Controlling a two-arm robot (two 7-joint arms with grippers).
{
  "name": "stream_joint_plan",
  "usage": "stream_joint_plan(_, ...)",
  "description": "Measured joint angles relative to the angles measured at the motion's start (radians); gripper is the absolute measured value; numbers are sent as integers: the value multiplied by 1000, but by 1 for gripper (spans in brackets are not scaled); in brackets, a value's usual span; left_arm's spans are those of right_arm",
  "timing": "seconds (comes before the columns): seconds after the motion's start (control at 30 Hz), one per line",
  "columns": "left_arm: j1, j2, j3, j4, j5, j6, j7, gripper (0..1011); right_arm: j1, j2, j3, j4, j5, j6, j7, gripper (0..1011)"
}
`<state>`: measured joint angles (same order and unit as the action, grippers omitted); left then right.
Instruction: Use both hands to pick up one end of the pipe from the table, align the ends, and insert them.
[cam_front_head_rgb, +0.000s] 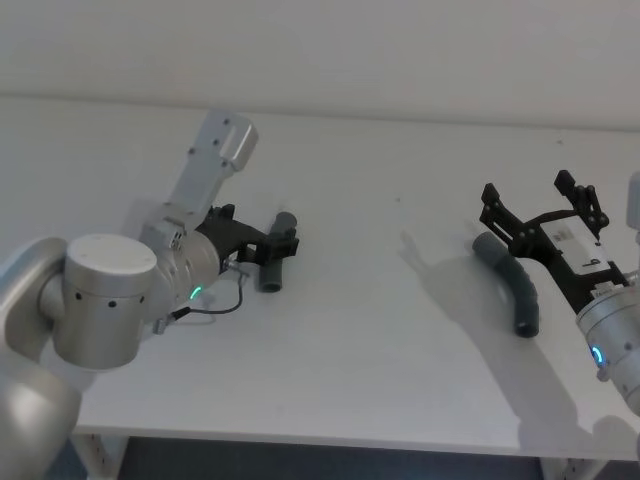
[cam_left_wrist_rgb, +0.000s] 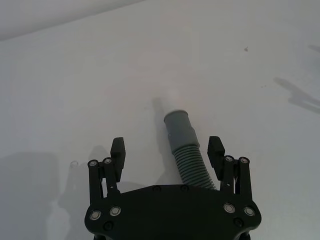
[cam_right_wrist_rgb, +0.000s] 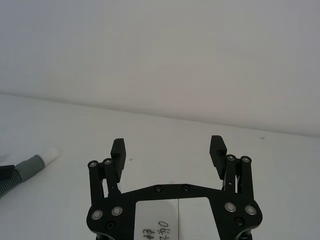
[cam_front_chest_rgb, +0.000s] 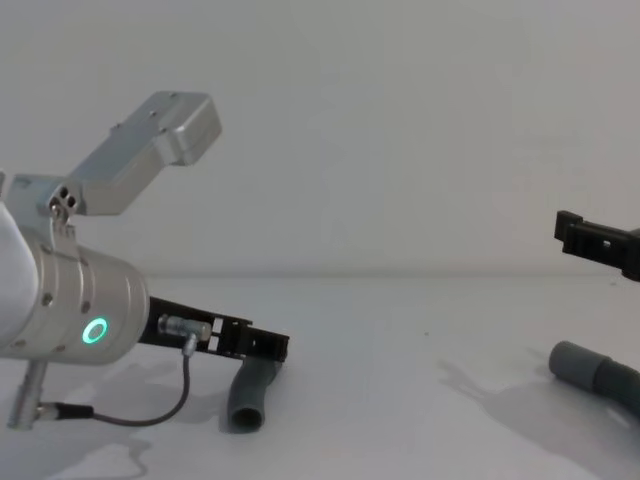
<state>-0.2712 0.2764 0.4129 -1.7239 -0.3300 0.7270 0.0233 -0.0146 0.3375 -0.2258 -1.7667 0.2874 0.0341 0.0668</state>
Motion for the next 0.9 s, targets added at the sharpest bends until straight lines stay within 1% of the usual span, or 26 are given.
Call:
stream_joint_plan(0.43,-21,-23,5,53,1,-12,-29,1000,0,0,0,0,0,0,0,1004)
stream_joint_plan(0.9,-36,-39,6,89,-2,-12,-56,1000,0,0,0,0,0,0,0,1004)
